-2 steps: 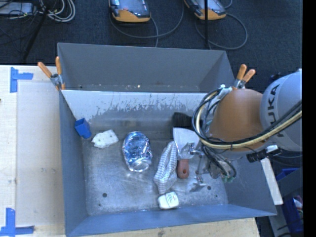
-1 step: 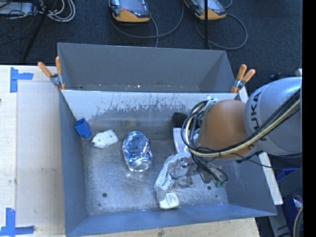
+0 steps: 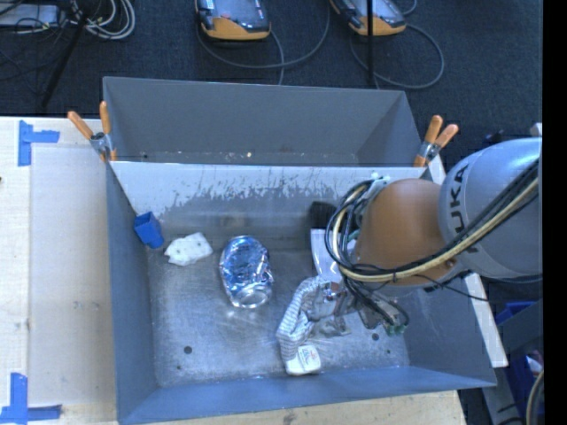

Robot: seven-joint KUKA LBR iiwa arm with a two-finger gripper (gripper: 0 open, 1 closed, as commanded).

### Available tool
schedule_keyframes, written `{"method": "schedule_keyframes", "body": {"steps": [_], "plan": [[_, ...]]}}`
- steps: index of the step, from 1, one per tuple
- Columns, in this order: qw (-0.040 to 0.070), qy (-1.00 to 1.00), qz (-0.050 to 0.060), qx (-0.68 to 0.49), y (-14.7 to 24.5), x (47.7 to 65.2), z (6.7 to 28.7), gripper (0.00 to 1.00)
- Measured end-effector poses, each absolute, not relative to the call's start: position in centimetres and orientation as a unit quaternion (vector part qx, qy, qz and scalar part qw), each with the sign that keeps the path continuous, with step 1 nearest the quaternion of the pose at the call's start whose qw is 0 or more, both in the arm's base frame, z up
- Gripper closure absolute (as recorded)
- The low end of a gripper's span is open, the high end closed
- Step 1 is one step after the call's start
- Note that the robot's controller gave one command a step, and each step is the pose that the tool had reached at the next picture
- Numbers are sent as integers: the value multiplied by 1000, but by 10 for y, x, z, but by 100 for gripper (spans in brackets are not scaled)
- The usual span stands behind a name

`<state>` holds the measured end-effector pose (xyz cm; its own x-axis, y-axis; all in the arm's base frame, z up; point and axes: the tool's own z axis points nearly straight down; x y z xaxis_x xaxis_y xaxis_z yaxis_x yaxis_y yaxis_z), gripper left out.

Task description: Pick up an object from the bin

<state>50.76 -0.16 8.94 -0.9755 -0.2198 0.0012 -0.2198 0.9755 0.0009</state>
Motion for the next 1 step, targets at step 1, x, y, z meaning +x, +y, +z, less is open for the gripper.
{"method": "schedule_keyframes", "body": {"steps": [1], "plan": [[0,-997,0,83,0,528,171,100]]}}
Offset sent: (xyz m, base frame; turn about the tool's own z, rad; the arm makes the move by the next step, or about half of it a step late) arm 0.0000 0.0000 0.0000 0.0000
